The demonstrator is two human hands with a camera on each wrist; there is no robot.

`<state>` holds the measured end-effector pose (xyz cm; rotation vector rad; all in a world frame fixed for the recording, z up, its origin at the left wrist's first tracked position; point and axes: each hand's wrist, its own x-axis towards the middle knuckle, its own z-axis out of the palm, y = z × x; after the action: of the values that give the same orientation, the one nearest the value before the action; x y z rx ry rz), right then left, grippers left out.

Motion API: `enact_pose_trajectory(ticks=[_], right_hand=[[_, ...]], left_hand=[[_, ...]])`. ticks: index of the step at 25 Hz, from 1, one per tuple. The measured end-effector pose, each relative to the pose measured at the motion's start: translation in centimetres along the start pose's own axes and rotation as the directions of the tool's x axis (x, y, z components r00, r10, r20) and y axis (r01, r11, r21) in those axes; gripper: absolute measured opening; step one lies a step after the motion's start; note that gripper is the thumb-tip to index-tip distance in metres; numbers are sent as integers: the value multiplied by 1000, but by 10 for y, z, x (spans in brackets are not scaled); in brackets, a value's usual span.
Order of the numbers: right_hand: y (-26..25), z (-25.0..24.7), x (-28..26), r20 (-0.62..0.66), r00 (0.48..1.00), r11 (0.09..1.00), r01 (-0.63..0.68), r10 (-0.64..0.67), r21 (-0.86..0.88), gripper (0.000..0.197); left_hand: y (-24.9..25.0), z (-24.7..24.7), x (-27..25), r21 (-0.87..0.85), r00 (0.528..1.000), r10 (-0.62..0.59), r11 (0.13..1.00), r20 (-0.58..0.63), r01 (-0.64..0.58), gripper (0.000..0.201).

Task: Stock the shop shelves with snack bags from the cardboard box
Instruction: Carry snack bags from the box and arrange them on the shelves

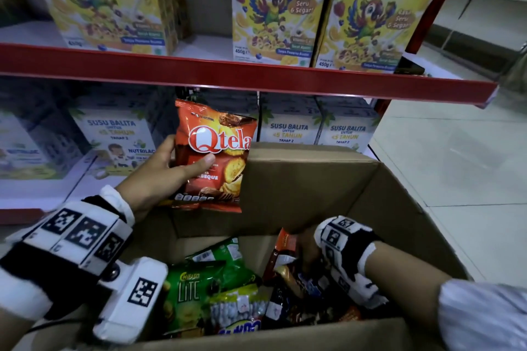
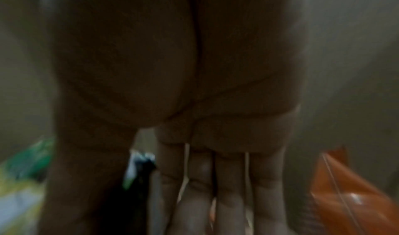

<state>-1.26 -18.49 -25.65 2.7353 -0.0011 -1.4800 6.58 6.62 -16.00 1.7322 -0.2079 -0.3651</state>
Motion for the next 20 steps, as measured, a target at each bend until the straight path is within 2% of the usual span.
enact_pose_trajectory(ticks=[1, 2, 4, 5, 6, 8, 10, 12, 14, 16, 17, 18, 19, 20], right_hand=[[4, -13, -8, -7, 997, 996, 82, -82, 36, 38], [7, -31, -26, -45, 989, 978, 148, -143, 149, 34], [12, -62, -57, -179, 956, 854, 288, -231, 433, 31], [12, -76, -76, -249, 928, 797, 367, -277, 481, 32], [12, -85, -88, -331, 887, 745, 454, -323, 489, 33], [5, -99, -116, -511, 769, 619, 625, -383, 475, 40], [-3, -107, -130, -658, 671, 538, 713, -341, 449, 46], [-8, -111, -134, -745, 616, 517, 738, -255, 434, 47], [-14, -111, -134, -812, 548, 515, 764, -199, 390, 42], [-17, -108, -132, -873, 471, 512, 785, -125, 350, 36], [-17, -108, -131, -888, 451, 500, 791, -87, 353, 33], [-15, -107, -130, -889, 454, 496, 787, -62, 367, 32], [-12, -107, -131, -871, 487, 511, 765, -61, 392, 33], [-9, -107, -131, -837, 541, 523, 739, -85, 424, 36]], left_hand=[[2, 1, -1, -7, 1000, 2, 1000, -2, -2, 73], [3, 2, -1, -9, 1000, 2, 1000, -7, -2, 73], [5, 2, -2, -4, 1000, 10, 1000, -23, -10, 73], [6, 3, -3, -1, 999, 17, 1000, -35, -17, 73], [7, 4, -4, -4, 999, 28, 1000, -44, -28, 73], [10, 8, -7, -25, 999, 38, 999, -29, -39, 74], [12, 17, -12, -76, 999, 30, 997, 36, -27, 70], [16, 27, -20, -137, 992, 21, 991, 125, -3, 69], [18, 34, -25, -163, 977, 40, 987, 208, -5, 86], [19, 36, -26, -170, 974, 78, 984, 211, -42, 87], [19, 36, -25, -170, 979, 91, 984, 181, -60, 84], [20, 36, -24, -177, 985, 93, 982, 142, -67, 81], [20, 36, -23, -190, 990, 88, 980, 114, -66, 80], [20, 35, -23, -209, 991, 86, 976, 106, -62, 79]])
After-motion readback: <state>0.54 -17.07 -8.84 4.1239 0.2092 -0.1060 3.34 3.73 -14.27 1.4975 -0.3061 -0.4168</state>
